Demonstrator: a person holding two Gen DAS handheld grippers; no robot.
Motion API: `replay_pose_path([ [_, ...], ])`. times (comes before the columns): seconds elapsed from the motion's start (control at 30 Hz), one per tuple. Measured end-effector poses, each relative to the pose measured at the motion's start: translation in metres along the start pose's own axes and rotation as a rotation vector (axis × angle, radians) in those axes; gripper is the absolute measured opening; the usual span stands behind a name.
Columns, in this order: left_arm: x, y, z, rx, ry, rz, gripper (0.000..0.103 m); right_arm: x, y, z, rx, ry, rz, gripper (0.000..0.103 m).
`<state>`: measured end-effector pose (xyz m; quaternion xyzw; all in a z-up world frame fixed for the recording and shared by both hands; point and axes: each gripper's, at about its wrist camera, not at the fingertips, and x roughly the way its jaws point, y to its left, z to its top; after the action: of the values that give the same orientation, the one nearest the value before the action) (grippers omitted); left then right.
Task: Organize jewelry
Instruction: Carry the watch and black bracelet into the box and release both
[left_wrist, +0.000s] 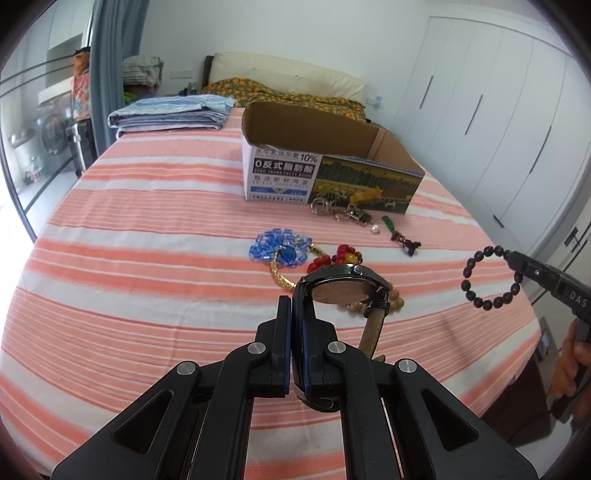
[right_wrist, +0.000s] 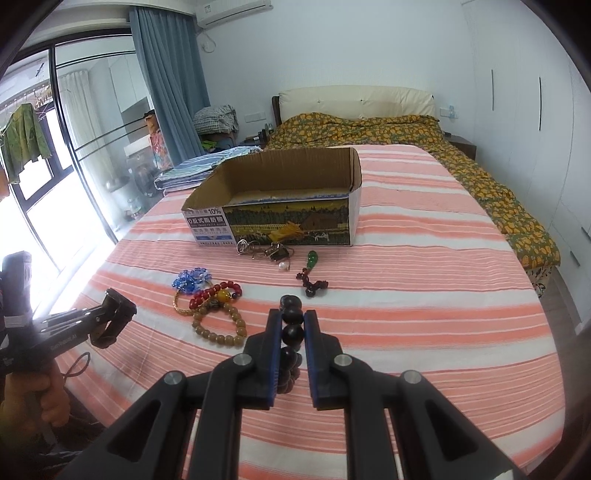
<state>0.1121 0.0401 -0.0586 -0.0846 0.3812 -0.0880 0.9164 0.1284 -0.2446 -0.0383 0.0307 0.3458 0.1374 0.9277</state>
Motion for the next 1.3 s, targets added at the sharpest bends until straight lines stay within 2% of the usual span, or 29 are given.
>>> replay_pose_path([
  [0.7,-0.014,0.015,0.018,-0.037,-0.040,0.001,0.003,-0.011,0.006,0.008,-0.027,-0.021,-0.001,0.012],
  [1.03,-0.021,0.028,0.034,-0.056,-0.069,0.010,0.003,-0.007,0.007,0.019,-0.047,-0.023,-0.004,0.012],
  [1.3,-0.020,0.025,0.061,-0.020,-0.074,0.005,0.003,-0.007,0.015,0.037,-0.098,-0.028,-0.002,0.012],
])
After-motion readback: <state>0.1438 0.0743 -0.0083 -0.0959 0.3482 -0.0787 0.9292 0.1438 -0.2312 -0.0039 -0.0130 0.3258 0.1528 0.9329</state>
